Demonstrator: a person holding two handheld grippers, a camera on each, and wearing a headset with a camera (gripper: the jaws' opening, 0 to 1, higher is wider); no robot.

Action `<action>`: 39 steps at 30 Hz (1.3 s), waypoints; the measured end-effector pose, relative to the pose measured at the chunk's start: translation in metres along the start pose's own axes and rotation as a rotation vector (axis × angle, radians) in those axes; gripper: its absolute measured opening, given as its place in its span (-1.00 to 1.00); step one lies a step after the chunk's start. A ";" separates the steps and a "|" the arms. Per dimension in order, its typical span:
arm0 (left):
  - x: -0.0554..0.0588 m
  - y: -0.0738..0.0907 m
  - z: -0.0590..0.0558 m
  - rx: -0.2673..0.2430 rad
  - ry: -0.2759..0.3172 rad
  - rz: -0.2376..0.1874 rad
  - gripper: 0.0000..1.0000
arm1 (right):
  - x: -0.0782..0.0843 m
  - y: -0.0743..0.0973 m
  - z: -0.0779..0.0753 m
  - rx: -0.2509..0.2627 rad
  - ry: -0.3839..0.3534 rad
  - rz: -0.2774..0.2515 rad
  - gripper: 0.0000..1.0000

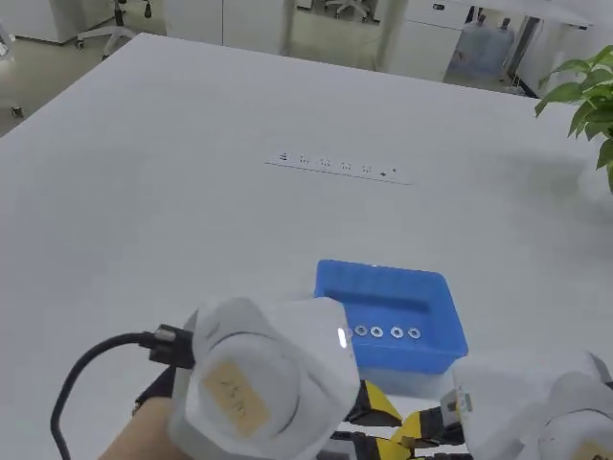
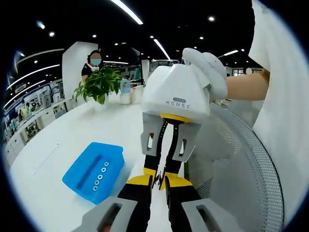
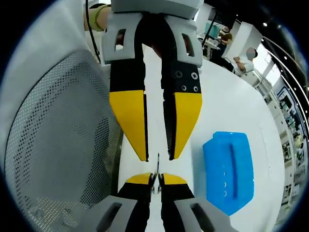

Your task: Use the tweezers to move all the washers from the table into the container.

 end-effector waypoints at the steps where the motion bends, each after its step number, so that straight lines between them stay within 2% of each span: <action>1: 0.001 -0.002 0.000 -0.001 -0.015 0.009 -0.85 | 0.001 0.000 0.000 -0.001 0.005 0.004 -0.95; 4: 0.001 -0.008 -0.002 0.006 -0.049 0.017 -1.00 | 0.004 0.000 0.002 -0.008 0.008 0.020 -0.95; 6: -0.001 -0.009 -0.002 0.005 -0.054 0.006 -1.00 | 0.005 0.001 0.002 -0.006 0.005 0.020 -0.94; 9: -0.002 -0.012 -0.001 0.003 -0.058 0.013 -1.00 | 0.007 0.002 0.002 0.005 -0.009 0.012 -0.94; 14: 0.003 -0.011 0.004 -0.023 -0.100 0.081 -1.00 | 0.011 -0.001 0.001 0.024 -0.036 0.011 -0.93; 16: 0.006 -0.010 0.005 -0.020 -0.097 0.093 -1.00 | 0.011 -0.004 0.003 0.031 -0.073 -0.014 -0.92; 17: 0.007 -0.009 0.006 -0.019 -0.093 0.095 -1.00 | 0.011 -0.005 0.003 0.043 -0.106 -0.036 -0.91; 20: 0.013 -0.007 0.010 -0.028 -0.066 0.112 -1.00 | 0.010 0.000 0.007 0.088 -0.277 -0.164 -0.78; 22: 0.018 -0.007 0.013 -0.035 -0.054 0.127 -1.00 | 0.014 0.006 0.012 0.121 -0.368 -0.216 -0.71; 26: 0.031 -0.008 0.019 -0.047 -0.043 0.181 -1.00 | 0.027 0.018 0.022 0.190 -0.484 -0.242 -0.58; 31: 0.048 -0.014 0.026 -0.051 -0.024 0.275 -1.00 | 0.055 0.042 0.032 0.365 -0.675 -0.234 -0.41; 35: 0.055 -0.020 0.029 -0.057 -0.047 0.366 -1.00 | 0.068 0.059 0.036 0.484 -0.796 -0.265 -0.33; 37: 0.057 -0.024 0.030 -0.062 -0.051 0.400 -1.00 | 0.073 0.064 0.037 0.524 -0.845 -0.277 -0.32; 39: 0.058 -0.027 0.030 -0.063 -0.048 0.429 -1.00 | 0.076 0.066 0.038 0.544 -0.891 -0.274 -0.32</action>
Point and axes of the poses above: the centre of the closed fingertips' face, and the gripper's own axes: y roughly backward along the fingers, z roughly to its left, x roughly out of its underside, the point moved 8 cm from there along y, roughly backward along the fingers, and after that the axes turned 15 degrees about y, right-handed, at the moved point
